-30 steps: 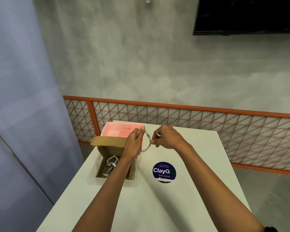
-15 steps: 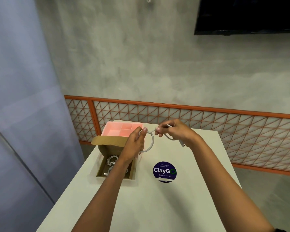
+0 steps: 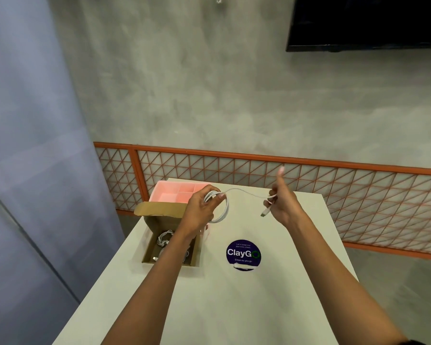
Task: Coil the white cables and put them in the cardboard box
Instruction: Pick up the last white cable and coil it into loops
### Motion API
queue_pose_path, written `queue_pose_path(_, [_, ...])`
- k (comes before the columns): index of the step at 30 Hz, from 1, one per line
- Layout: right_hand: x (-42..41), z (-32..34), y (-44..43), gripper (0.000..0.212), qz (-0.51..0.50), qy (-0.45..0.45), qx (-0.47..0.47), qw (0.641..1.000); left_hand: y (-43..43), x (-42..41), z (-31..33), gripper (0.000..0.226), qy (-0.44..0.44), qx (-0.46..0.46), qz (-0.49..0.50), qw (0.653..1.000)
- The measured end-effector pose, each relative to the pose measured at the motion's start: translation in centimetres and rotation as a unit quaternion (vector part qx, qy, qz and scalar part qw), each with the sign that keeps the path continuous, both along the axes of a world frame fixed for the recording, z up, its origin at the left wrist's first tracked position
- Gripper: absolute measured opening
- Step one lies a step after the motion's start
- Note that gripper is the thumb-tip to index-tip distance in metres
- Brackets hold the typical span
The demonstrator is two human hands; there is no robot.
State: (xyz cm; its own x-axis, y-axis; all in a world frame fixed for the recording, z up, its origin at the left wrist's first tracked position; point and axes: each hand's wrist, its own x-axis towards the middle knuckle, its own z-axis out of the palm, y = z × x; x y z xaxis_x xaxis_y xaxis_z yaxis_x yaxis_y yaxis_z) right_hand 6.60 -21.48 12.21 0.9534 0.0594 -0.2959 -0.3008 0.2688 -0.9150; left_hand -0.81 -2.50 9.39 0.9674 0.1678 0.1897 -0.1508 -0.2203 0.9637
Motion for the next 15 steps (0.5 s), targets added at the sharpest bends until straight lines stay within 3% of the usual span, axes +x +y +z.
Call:
queue_pose_path(3, [-0.1,-2.2,0.2,0.064,-0.059,0.069,0.095,0.991,-0.4,0.3,-0.1,0.022,0.005,-0.029,0.028,0.999])
queue_pose_path(5, [-0.6,-3.7,0.7,0.045,-0.048,0.059,0.129,0.989,-0.8,0.6,-0.2,0.024,0.017,-0.051,0.037,0.998])
queue_pose_path(8, [-1.7,-6.2,1.4,0.028,0.037,-0.056,0.027,0.997,-1.1,0.9,-0.5,0.026,0.031,-0.064,0.037,0.997])
queue_pose_path(11, [-2.5,-6.9,2.2,0.023,0.121,-0.158,-0.147,0.969,-1.4,0.8,-0.6,0.027,0.035,-0.05,0.03,0.998])
queue_pose_path(13, [-2.3,-6.4,2.8,0.019,0.09,-0.163,-0.156,0.97,-1.5,0.8,-0.7,0.026,0.037,-0.041,0.027,0.998])
queue_pose_path(15, [-2.0,-5.6,3.5,0.012,0.035,-0.135,-0.073,0.987,-1.5,0.7,-0.8,0.027,0.037,-0.028,0.024,0.999])
